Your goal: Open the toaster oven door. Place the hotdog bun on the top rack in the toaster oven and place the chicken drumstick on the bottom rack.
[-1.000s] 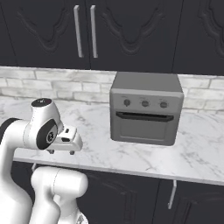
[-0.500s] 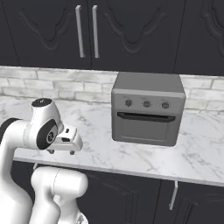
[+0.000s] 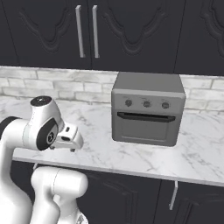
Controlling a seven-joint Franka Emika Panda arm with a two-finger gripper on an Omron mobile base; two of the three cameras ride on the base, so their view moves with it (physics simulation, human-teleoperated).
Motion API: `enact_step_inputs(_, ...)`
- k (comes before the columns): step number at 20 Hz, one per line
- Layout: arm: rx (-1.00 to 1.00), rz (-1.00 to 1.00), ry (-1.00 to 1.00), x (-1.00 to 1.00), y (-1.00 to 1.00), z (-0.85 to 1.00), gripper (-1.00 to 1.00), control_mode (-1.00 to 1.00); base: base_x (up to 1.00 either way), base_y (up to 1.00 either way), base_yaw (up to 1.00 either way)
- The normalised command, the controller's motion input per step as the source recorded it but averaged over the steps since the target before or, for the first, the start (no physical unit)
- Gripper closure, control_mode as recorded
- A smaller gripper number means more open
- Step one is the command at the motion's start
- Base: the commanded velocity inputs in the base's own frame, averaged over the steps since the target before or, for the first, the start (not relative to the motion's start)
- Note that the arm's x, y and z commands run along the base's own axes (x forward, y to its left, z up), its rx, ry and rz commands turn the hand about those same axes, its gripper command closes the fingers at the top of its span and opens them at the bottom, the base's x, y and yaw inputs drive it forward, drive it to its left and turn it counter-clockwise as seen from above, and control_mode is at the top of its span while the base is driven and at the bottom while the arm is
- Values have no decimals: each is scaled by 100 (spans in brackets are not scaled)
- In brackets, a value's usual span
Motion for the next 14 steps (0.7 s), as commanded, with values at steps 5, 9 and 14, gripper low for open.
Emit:
enact_step_inputs(5,21,-11,-28,-20,-48,0,-100,-100,0,0,0)
enact_step_inputs(9,23,-14,-25,-25,-58,0,-100,-100,0,0,0)
enact_step_inputs(14,19,-24,-24,-25,-55,0,-100,-100,0,0,0)
